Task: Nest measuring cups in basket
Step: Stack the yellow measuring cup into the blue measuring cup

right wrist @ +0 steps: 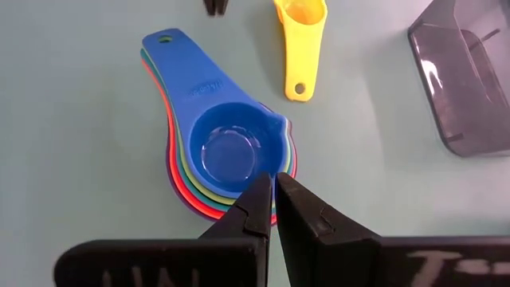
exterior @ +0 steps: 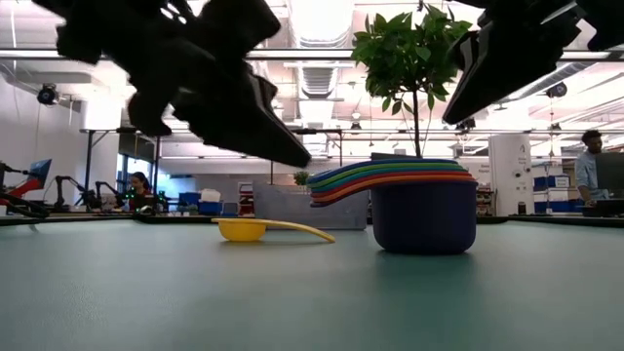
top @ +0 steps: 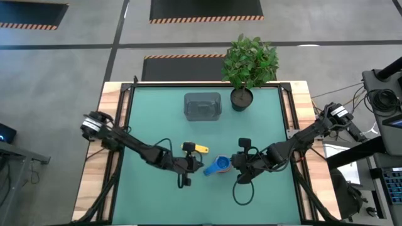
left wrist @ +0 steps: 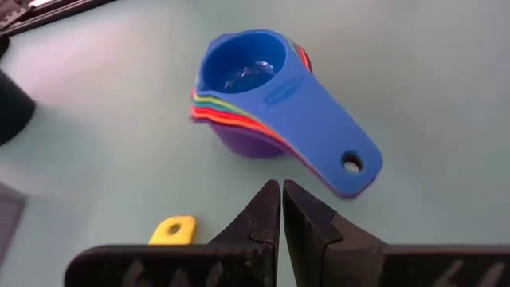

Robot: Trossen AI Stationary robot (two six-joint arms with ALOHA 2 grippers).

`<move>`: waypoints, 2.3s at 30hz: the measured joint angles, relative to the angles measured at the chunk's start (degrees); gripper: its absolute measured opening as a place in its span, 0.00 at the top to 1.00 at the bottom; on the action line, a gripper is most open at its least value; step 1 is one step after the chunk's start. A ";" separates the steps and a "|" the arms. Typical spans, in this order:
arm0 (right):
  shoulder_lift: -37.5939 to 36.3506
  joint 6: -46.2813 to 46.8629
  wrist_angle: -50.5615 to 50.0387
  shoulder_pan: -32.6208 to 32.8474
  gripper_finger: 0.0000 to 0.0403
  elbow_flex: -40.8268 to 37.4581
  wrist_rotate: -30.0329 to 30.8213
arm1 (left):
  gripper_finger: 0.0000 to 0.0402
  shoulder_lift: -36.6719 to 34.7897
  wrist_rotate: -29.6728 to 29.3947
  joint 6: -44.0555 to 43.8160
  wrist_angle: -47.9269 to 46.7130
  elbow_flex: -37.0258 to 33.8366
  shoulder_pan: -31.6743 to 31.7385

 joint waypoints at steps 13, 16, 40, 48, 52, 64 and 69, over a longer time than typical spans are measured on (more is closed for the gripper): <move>-1.98 -2.53 0.08 0.63 0.98 0.69 0.13 | 1.00 -10.13 -2.05 0.34 -18.54 0.02 1.64; -2.90 -4.10 0.31 0.63 0.98 0.69 1.70 | 0.98 -9.82 -2.19 -0.35 -18.49 0.02 3.13; -4.79 -7.41 3.05 0.74 0.98 0.43 3.12 | 0.59 -6.21 -1.20 -1.67 -23.61 -1.82 6.78; -4.76 -7.37 3.08 0.74 0.98 0.40 3.13 | 0.65 -6.21 -1.18 -3.26 -13.54 -7.90 6.86; -4.75 -7.37 3.08 0.74 0.98 0.40 3.13 | 0.70 -6.21 -1.16 -4.19 -10.58 -10.24 6.86; -4.72 -6.86 3.25 0.74 0.98 0.40 3.18 | 0.85 -6.21 -1.16 -5.62 -5.68 -13.62 6.91; -4.72 -6.86 3.26 0.74 0.98 0.40 3.18 | 0.92 -6.21 -1.18 -5.62 -5.75 -13.79 6.91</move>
